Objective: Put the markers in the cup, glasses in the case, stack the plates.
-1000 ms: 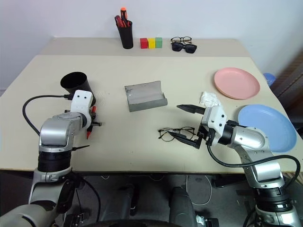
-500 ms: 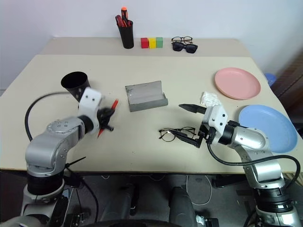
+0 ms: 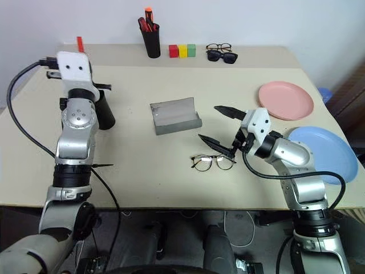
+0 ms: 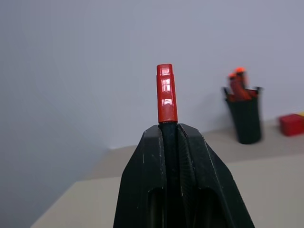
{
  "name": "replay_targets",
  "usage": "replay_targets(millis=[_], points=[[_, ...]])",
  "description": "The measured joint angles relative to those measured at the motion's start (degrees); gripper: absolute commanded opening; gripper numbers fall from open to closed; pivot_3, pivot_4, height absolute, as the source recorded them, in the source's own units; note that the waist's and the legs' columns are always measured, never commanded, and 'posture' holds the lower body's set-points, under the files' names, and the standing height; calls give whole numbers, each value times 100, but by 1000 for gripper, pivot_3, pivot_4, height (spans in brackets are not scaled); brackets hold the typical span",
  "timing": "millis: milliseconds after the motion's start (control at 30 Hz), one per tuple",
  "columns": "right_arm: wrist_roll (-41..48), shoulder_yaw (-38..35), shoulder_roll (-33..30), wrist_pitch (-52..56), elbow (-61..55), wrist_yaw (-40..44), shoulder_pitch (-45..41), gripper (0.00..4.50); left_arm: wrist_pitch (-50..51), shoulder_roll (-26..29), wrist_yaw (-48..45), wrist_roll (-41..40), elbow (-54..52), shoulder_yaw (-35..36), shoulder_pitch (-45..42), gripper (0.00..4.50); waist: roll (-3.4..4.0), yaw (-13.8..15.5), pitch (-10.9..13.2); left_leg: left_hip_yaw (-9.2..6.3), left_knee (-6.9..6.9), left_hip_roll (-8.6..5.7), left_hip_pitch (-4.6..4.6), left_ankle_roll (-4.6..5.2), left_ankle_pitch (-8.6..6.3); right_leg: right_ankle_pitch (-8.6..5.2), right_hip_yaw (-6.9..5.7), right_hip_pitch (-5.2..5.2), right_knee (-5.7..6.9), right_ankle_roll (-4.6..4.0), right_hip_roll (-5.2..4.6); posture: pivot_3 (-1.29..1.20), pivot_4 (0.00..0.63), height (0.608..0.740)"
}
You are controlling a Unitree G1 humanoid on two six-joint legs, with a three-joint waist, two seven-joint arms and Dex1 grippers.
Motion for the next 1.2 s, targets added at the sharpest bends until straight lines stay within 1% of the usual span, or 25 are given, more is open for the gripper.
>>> replay_targets(millis=[100,267,400,467,500,633,733,767,833,900,933,1000,1033,1100,1200], points=[[-36,0,2,-1,59,-11,-8,4500,-337,54,73,42,335,11,-9,44,0,-4,0,0,0,0,2,-1,0,2,0,0,4,3,0,0,150,740],[-41,0,8,-1,61,-48,-15,4500,-586,90,76,45,693,10,-10,44,0,-12,0,0,-1,0,3,-1,0,3,0,0,4,3,0,0,150,740],[-42,0,19,0,58,-88,-14,4500,-671,87,85,49,829,7,15,1641,0,-12,0,0,-1,0,3,-1,0,3,0,0,4,4,0,0,150,740],[-41,-1,19,1,54,-102,-11,4500,-683,81,54,42,828,5,84,2710,0,-12,0,0,-1,0,3,-2,0,3,0,0,5,4,0,0,150,740],[-40,-2,19,3,51,-108,-2,4500,-683,65,20,32,800,5,141,3150,0,-13,0,0,-1,0,3,-2,0,3,0,-1,4,4,0,0,150,740],[-38,-14,18,9,43,-120,64,4500,-758,-115,-467,-397,100,-4,620,3150,0,-14,0,1,-1,0,1,-2,0,3,0,-2,3,2,0,0,150,740],[-35,-20,10,14,47,-120,66,4500,-332,-25,-1400,-1160,-1343,-107,1219,3150,0,-23,0,3,-5,1,2,-3,0,-7,4,-2,1,-14,-1,0,150,740],[-31,-25,5,13,49,-116,67,4500,-195,145,-1811,-1457,-1895,-196,1553,3150,2,-40,-1,7,-9,2,5,-3,-1,-8,8,-3,1,-16,-1,0,150,740],[-28,-45,-5,11,73,-78,81,4500,-88,616,-2782,-2057,-2953,-390,2518,3150,8,-113,-5,22,-21,6,13,-4,-1,-9,21,-8,-1,-19,-2,0,150,740],[-17,-63,-19,10,113,11,107,4500,242,1004,-3410,-2435,-3457,-488,3189,3150,9,-149,-2,23,-16,14,12,-4,-1,-7,21,-14,5,-25,4,0,150,740],[14,-64,-28,10,123,102,124,4500,597,1340,-3646,-2603,-3641,-479,3416,3150,9,-155,-2,23,-12,23,13,-4,-2,-4,21,-14,4,-31,13,0,150,740],[109,-55,-48,8,125,317,144,4500,1373,1697,-3762,-2883,-3834,-330,3482,3150,10,-145,-1,23,-9,33,12,-12,-6,-9,19,-13,0,-23,18,0,150,740],[160,-43,-49,5,124,414,146,4500,1695,1749,-3714,-2997,-3903,-186,3473,3150,10,-147,-2,24,-8,35,12,-18,-10,-8,19,-12,-5,-23,18,0,150,740],[262,-25,-51,3,124,634,144,4500,2602,1697,-3339,-3341,-4019,242,3356,3150,9,-156,-2,25,-5,36,12,-20,-11,-9,19,-8,-10,-22,18,0,150,740],[308,103,-8,1,147,827,19,4500,4404,1661,-2604,-3592,-4029,900,2919,3150,3,-157,2,25,-9,35,11,-4,-2,-12,19,-13,-2,-13,21,0,150,740]])
